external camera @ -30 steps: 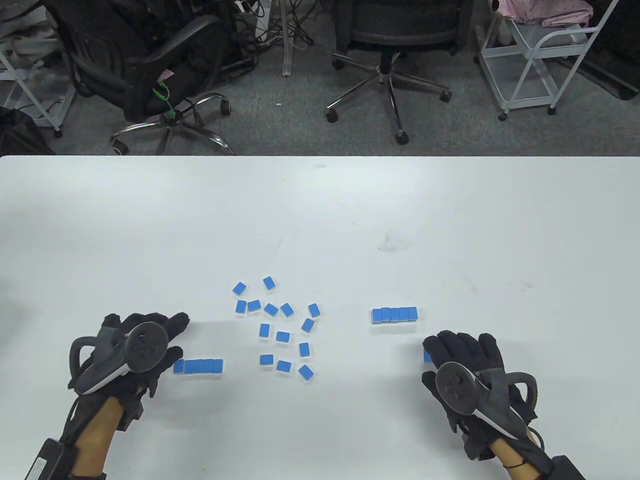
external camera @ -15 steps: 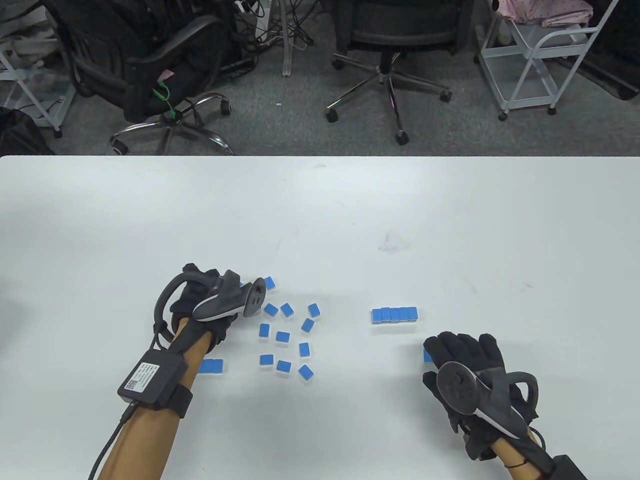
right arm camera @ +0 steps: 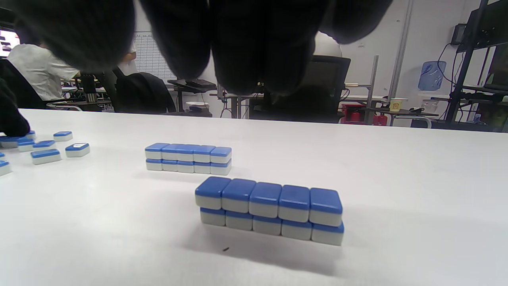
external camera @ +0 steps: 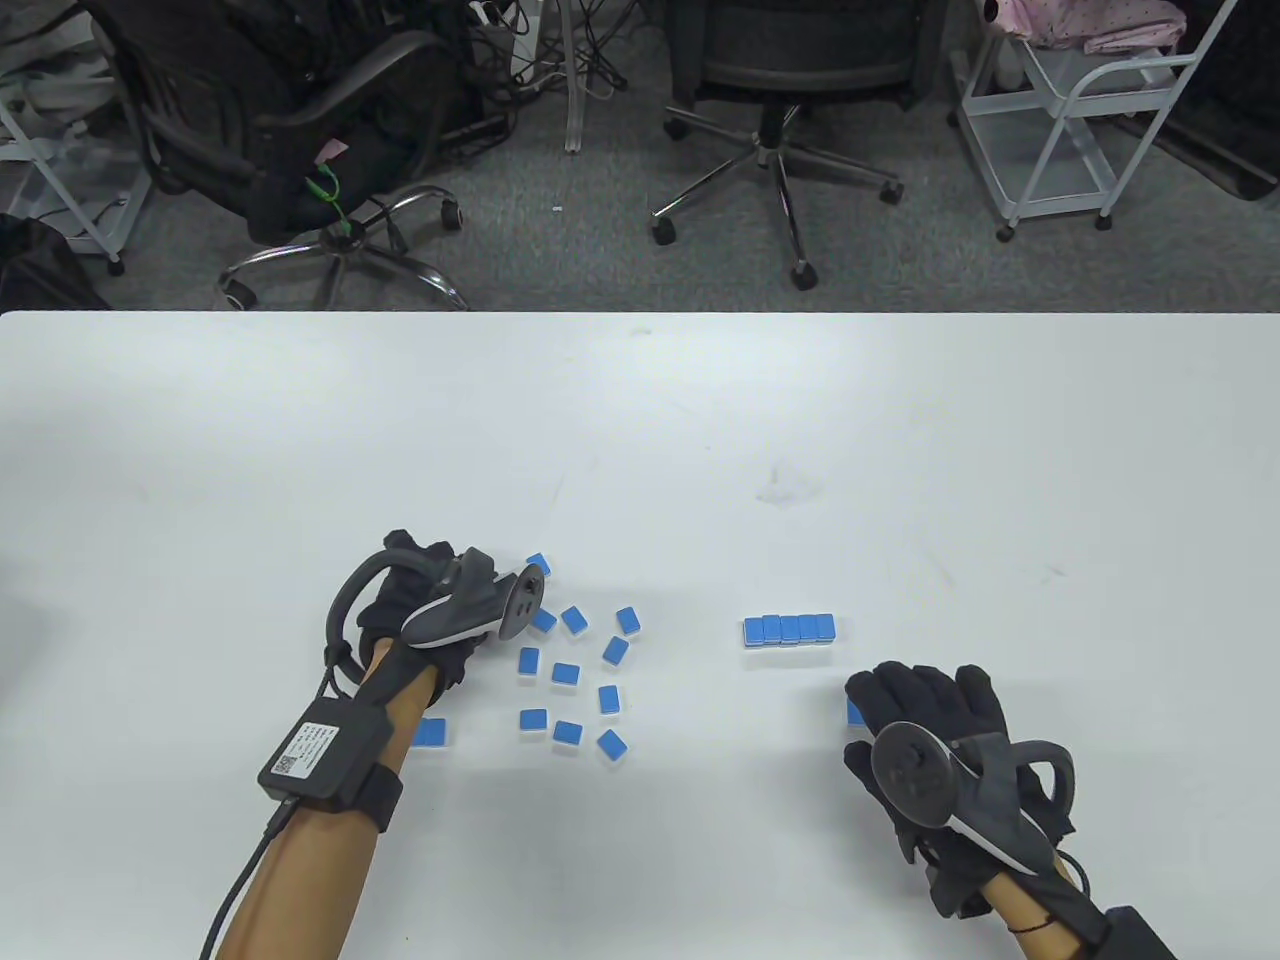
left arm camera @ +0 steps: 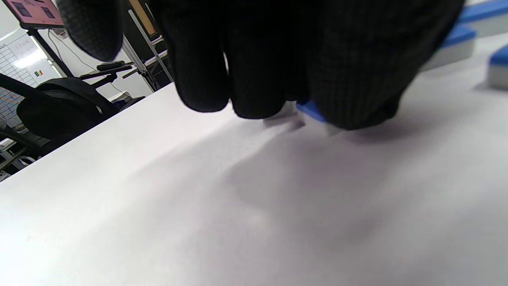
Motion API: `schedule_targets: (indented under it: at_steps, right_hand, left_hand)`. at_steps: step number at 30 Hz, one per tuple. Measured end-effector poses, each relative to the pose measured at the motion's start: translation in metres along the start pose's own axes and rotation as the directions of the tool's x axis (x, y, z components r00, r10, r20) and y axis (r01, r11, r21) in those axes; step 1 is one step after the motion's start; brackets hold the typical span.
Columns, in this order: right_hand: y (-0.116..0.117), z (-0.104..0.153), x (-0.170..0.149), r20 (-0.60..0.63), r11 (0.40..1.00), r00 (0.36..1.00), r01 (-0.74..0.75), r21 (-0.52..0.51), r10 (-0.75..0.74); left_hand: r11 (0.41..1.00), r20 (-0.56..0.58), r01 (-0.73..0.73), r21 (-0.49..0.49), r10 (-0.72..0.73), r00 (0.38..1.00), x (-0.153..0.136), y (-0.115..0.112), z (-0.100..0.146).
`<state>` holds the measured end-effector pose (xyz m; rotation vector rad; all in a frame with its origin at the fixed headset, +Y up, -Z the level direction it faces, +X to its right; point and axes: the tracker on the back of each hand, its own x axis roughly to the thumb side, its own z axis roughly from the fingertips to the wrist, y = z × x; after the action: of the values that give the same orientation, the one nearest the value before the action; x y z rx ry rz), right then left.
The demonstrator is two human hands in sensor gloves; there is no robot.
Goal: Build mahjong tile wall
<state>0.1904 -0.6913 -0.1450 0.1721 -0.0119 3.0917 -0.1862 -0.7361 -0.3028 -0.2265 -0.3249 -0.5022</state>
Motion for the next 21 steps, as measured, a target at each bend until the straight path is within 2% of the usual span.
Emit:
schedule_targets:
  at_steps: [5,8,14,16,18,21]
  right_hand:
    - [0.0,0.001,0.0,0.002,1.0,1.0,0.0,-0.006,0.0]
    - [0.0,0.0,0.0,0.006,1.0,1.0,-0.003,-0.003,0.003]
    - [0.0,0.0,0.002,0.015,1.0,1.0,-0.006,-0.006,0.006]
    - [0.0,0.001,0.002,0.018,1.0,1.0,-0.005,-0.005,0.005]
    - [0.0,0.001,0.002,0.019,1.0,1.0,-0.007,-0.005,0.007]
    - [0.0,0.001,0.002,0.02,1.0,1.0,-0.007,-0.006,0.007]
  left_hand:
    - [1.0,0.023,0.028,0.005,-0.028,0.999,0.004,-0.003,0.004]
    - [0.998,0.0,-0.027,-0.05,0.027,1.0,0.0,-0.005,0.005]
    - [0.993,-0.004,-0.09,-0.071,0.09,0.996,-0.005,-0.01,0.011]
    - [0.991,-0.033,-0.128,-0.036,0.127,0.991,-0.017,-0.007,0.025]
    - [0.975,-0.045,-0.223,0.021,0.224,0.974,-0.032,-0.002,0.045]
    - [0.945,-0.059,-0.31,0.11,0.317,0.947,-0.053,-0.002,0.092]
